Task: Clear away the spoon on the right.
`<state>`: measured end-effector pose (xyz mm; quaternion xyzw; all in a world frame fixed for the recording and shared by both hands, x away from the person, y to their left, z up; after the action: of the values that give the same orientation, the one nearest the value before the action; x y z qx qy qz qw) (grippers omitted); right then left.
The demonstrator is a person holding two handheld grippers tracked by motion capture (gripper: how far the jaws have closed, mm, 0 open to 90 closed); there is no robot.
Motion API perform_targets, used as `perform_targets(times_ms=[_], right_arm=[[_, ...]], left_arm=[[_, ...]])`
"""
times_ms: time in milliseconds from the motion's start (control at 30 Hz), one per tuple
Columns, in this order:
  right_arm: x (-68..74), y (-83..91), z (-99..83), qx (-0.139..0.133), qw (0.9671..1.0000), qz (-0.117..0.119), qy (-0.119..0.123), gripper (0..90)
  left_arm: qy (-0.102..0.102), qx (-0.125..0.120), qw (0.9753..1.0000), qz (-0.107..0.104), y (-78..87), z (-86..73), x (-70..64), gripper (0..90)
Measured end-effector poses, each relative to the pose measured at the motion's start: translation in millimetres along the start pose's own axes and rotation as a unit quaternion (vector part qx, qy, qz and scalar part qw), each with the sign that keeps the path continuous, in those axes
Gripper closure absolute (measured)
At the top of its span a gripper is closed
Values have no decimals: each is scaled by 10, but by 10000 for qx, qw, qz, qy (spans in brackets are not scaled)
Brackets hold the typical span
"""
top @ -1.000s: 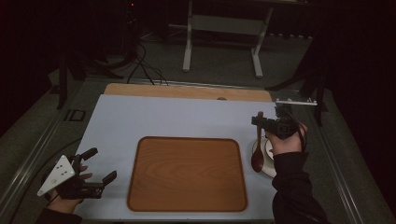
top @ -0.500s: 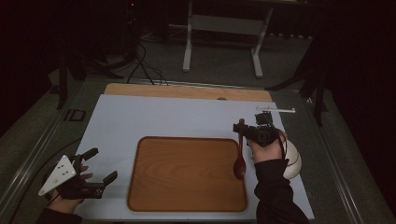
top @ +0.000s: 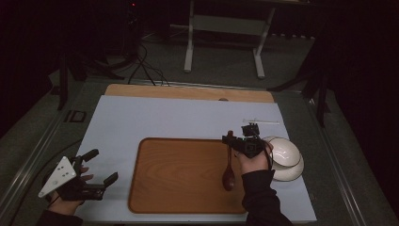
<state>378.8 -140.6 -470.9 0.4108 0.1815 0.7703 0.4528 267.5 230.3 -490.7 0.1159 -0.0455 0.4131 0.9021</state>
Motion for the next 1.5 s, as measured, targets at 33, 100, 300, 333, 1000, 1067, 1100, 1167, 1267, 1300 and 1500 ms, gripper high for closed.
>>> perform_targets(times_ms=[33, 100, 300, 333, 1000, 1067, 1100, 1167, 1267, 1300, 1500], right_arm=[[2, -18, -23, 9, 10000, -6, -8, 759], [3, -76, -94, 51, 10000, -31, -55, 759], [-52, -206, -225, 130, 9996, -203, -132, 759], [-65, -230, -256, 137, 9995, -245, -159, 759], [-315, -593, -495, 4, 9968, -643, -472, 755], [-355, -627, -501, -52, 9963, -666, -539, 754], [-370, -643, -507, -49, 9961, -676, -556, 753], [-400, -667, -512, -78, 9957, -694, -601, 753], [-460, -712, -529, -53, 9950, -780, -625, 752], [-480, -726, -538, -38, 9945, -821, -644, 753], [-563, -766, -553, -72, 9931, -1009, -590, 730]], left_arm=[[-3, 0, 10000, 0, 0, 0, -1, 0], [-8, 0, 10000, -3, 1, 2, -2, 0], [-11, -9, 10000, -7, 5, 5, -4, 0], [-9, -10, 10000, -8, 3, 5, -3, 0], [13, -54, 10000, -54, 13, 18, -12, 0], [14, -46, 10000, -60, 8, 16, -16, 0], [9, -44, 10000, -65, 9, 16, -17, 0], [9, -44, 10000, -66, 8, 17, -20, 0], [5, -43, 10000, -68, 12, 17, -19, 0], [7, -46, 10000, -69, 12, 17, -18, 0], [7, -22, 10000, -84, 8, 12, -25, 0]])
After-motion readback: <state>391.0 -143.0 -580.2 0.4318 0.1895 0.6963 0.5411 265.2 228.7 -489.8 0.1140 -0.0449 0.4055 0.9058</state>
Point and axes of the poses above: each handheld gripper's, and its own axes: y roughly backward along the jaws, z roughly out of its top, x roughly to its left, the point moved 9 cm from there along -y, roughly forward along the jaws, and after that the axes turned 10 degrees about -y, right-handed, at the moved point
